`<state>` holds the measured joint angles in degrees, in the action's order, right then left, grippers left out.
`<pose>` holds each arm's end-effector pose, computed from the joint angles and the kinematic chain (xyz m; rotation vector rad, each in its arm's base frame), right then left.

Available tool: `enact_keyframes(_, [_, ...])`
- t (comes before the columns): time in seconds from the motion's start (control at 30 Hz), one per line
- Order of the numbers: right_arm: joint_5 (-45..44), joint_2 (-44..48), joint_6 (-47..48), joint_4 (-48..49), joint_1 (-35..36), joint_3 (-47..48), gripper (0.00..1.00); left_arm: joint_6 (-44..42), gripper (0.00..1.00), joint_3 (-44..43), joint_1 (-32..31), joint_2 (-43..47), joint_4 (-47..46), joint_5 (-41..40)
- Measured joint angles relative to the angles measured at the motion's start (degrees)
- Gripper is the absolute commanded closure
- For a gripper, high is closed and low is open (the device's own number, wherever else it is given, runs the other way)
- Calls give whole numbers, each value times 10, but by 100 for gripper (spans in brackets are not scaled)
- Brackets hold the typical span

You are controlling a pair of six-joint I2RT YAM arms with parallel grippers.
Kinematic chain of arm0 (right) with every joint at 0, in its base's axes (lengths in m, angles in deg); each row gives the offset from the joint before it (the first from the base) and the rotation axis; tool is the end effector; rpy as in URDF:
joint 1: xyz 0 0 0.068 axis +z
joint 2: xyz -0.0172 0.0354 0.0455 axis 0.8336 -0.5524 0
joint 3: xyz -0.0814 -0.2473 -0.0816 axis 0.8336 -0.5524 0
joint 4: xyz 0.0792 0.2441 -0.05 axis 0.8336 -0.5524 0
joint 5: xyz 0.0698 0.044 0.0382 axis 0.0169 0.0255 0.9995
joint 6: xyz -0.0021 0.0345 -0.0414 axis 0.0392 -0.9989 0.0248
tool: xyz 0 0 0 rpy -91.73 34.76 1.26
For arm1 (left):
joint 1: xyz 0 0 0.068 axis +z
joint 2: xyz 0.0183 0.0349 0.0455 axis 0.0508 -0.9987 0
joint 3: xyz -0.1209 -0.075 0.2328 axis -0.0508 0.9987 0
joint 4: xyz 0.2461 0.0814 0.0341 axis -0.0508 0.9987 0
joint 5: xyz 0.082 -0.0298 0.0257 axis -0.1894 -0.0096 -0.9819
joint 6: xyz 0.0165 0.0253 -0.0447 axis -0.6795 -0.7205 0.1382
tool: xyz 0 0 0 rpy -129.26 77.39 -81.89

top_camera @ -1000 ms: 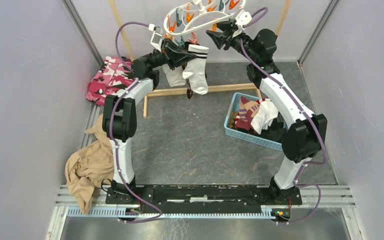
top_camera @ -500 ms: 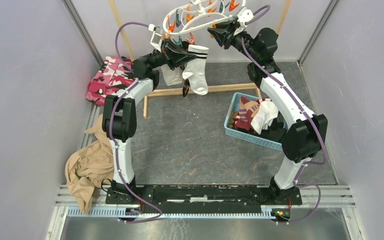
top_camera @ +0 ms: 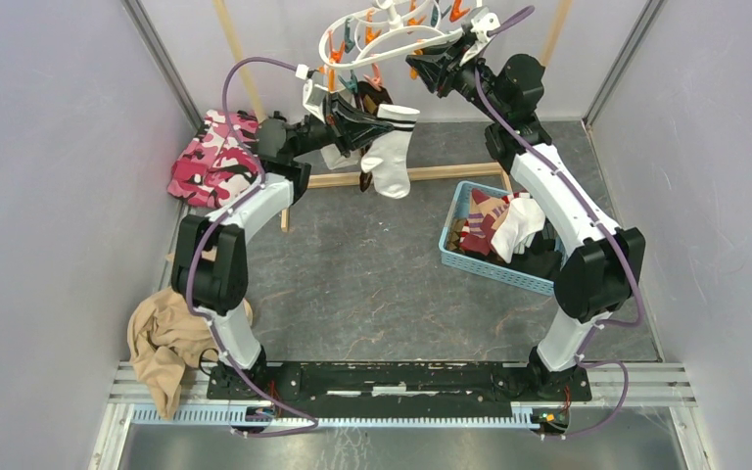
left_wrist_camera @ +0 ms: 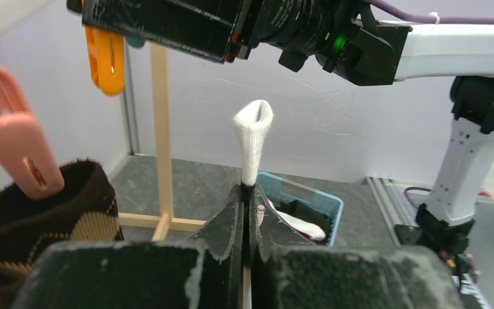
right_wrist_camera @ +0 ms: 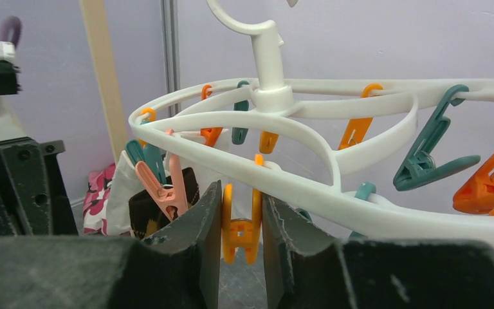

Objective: Clip the socks to the hanger
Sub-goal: Open the clamp at the hanger, then clamp the sock onto the hanger.

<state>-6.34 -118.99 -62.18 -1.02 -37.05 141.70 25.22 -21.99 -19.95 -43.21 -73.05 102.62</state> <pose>0.3869 0.1550 0.4578 -0.5959 1.1556 0.6930 0.3770 -0.1475 0.3701 0.8392 1.0544 -1.3337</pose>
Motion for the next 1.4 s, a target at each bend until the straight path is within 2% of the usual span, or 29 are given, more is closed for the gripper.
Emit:
enact_keyframes(0.17, [-14, 11, -6, -9, 4, -4, 98, -107, 98, 12, -10, 51, 89, -10])
enact_keyframes(0.3, [-27, 16, -14, -14, 5, -8, 98, -231, 98, 12, -30, 82, 223, -47])
enact_keyframes(0.43, [-36, 22, -20, -18, 5, -14, 98, -364, 98, 17, -75, 109, 345, -146])
enact_keyframes(0.57, [-44, 29, -25, -23, 7, -18, 99, -452, 98, 56, -124, 132, 371, -276])
enact_keyframes(0.7, [-51, 32, -29, -27, 10, -18, 99, -508, 98, 106, -169, 139, 334, -398])
enact_keyframes(0.83, [-62, 33, -33, -35, 16, -18, 100, -550, 98, 168, -209, 139, 252, -523])
enact_keyframes(0.97, [-72, 34, -38, -42, 21, -18, 100, -595, 98, 179, -239, 136, 193, -629])
enact_keyframes(1.1, [-87, 34, -47, -48, 25, -18, 100, -668, 98, 172, -278, 109, 77, -763])
enact_keyframes(1.2, [-100, 34, -54, -54, 27, -18, 100, -707, 98, 160, -298, 73, 21, -829])
enact_keyframes(1.4, [-129, 35, -79, -60, 28, -18, 100, -731, 98, 156, -306, 39, -8, -905])
